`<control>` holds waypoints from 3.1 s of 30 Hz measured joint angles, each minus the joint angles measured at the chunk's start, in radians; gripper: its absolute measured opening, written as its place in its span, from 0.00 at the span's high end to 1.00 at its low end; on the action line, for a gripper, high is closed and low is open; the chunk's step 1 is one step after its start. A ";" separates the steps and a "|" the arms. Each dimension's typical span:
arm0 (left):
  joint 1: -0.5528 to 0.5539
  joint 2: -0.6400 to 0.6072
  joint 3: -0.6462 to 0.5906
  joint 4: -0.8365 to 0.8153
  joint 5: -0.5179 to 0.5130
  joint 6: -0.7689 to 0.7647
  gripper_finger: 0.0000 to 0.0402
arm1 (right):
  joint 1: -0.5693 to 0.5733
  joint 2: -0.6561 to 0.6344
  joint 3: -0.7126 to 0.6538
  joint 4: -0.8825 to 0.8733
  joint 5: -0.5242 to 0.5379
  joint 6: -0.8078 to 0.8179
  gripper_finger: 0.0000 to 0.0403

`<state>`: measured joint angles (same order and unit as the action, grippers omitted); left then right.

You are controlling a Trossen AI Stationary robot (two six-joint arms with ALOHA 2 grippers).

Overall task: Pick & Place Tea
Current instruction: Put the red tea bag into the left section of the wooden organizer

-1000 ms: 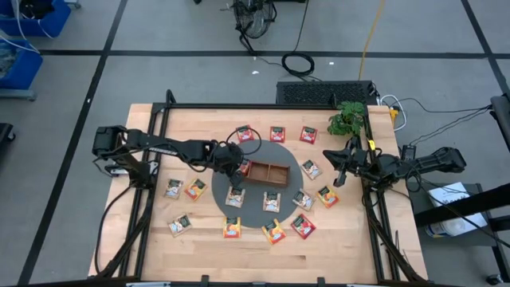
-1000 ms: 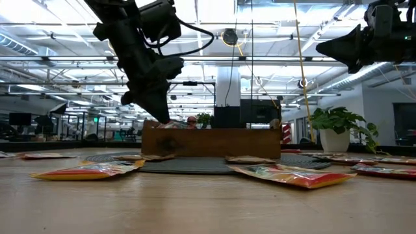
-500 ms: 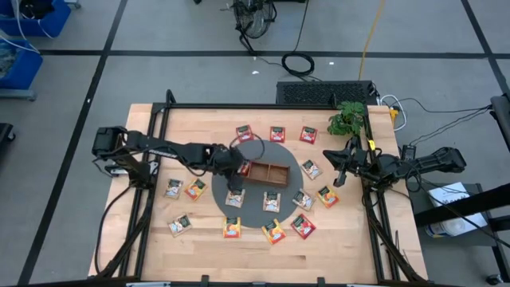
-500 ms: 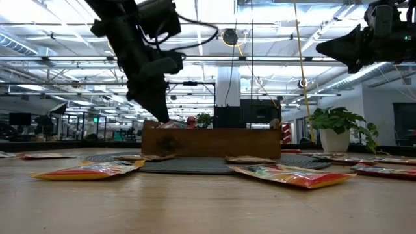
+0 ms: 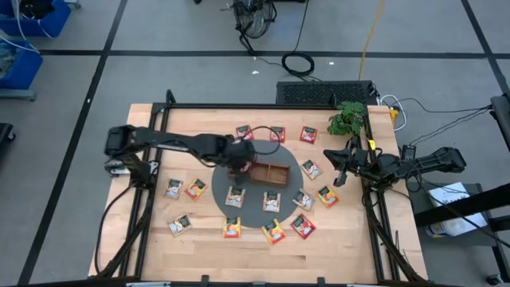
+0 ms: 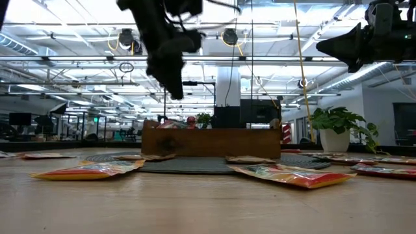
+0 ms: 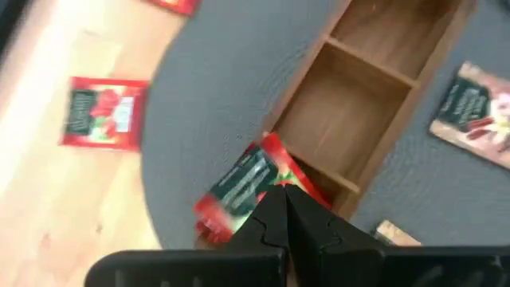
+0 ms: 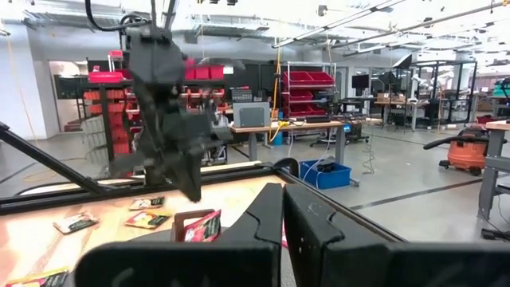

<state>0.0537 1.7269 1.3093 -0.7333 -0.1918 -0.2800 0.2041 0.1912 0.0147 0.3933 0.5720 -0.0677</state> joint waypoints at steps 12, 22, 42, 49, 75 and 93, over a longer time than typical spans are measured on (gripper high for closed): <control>0.003 0.184 0.093 -0.166 0.017 -0.040 1.00 | 0.000 0.000 0.000 -0.001 0.000 0.000 0.99; 0.003 0.183 0.092 -0.259 0.012 -0.126 1.00 | 0.000 0.000 0.000 -0.002 0.000 0.000 0.99; -0.012 0.239 0.093 -0.180 0.053 -0.114 1.00 | 0.000 0.000 0.000 -0.002 0.000 0.003 0.99; -0.026 0.202 0.090 -0.095 0.063 -0.103 1.00 | 0.000 0.000 0.000 -0.002 0.000 0.003 0.99; 0.023 0.180 0.091 -0.120 -0.108 -0.107 0.98 | 0.000 0.000 0.000 -0.008 0.000 0.003 0.99; -0.007 0.025 0.091 -0.250 -0.238 -0.142 0.95 | 0.000 0.001 0.000 -0.014 0.000 0.003 0.99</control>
<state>0.0465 1.7515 1.4002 -0.9834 -0.4295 -0.4217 0.2039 0.1917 0.0149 0.3791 0.5718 -0.0652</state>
